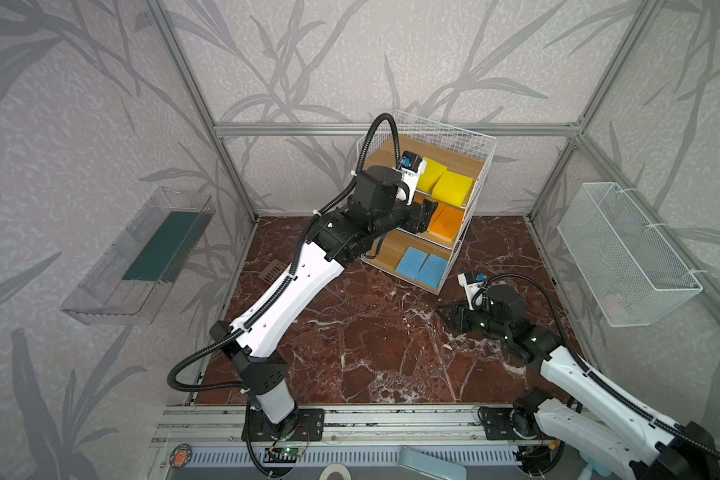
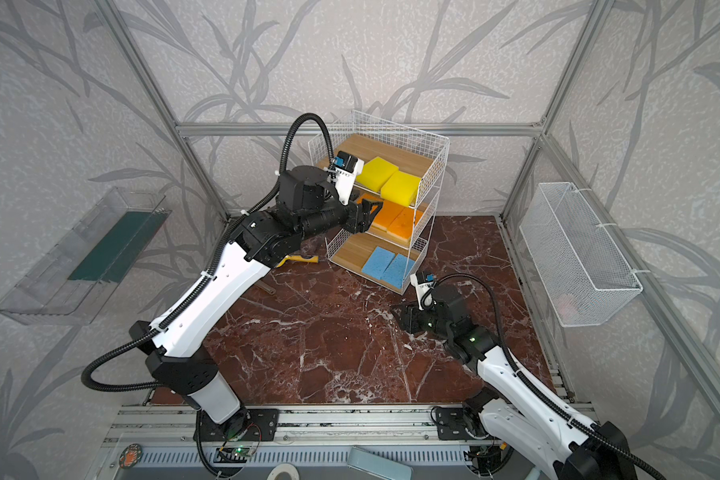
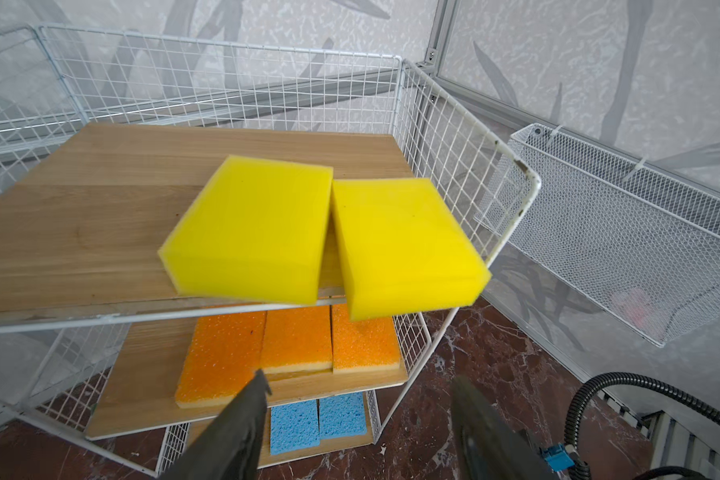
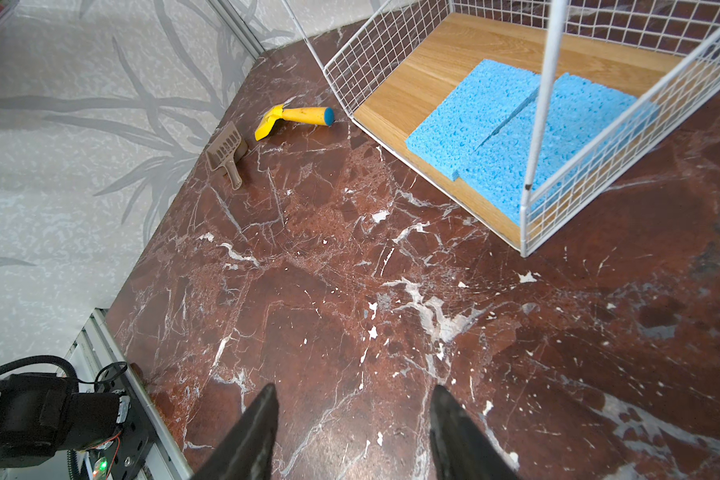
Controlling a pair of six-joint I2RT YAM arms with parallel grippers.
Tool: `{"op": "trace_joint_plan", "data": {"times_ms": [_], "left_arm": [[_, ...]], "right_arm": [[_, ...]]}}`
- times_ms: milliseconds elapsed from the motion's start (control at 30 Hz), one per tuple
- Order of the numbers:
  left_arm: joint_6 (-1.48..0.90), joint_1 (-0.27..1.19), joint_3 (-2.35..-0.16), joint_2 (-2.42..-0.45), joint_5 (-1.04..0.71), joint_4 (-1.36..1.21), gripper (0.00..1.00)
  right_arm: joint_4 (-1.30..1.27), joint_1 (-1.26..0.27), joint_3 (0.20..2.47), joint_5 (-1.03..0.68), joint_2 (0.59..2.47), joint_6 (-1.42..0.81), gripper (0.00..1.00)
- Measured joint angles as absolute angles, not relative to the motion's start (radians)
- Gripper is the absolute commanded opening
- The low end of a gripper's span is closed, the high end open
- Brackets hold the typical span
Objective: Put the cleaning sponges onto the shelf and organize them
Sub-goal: 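Open the left gripper and release the sponge on the top shelf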
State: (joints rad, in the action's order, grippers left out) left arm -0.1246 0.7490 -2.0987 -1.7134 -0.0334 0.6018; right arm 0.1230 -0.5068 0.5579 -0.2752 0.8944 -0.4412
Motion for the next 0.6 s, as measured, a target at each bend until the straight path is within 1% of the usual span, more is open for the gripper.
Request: {"op": "trace_joint_plan", "data": {"times_ms": [267, 433, 600], "left_arm": [[-0.125, 0.75, -2.14, -1.797, -0.03, 0.601, 0.67], [-0.13, 0.751, -2.173, -1.829, -0.024, 0.609, 0.61], [-0.132, 0.751, -2.24, -1.853, -0.02, 0.614, 0.57]], "right_arm": [[0.122, -0.507, 0.558, -0.281, 0.893, -0.441, 0.57], [0.117, -0.507, 0.557, -0.281, 0.893, -0.442, 0.58], [0.115, -0.507, 0.55, -0.282, 0.894, -0.445, 0.58]]}}
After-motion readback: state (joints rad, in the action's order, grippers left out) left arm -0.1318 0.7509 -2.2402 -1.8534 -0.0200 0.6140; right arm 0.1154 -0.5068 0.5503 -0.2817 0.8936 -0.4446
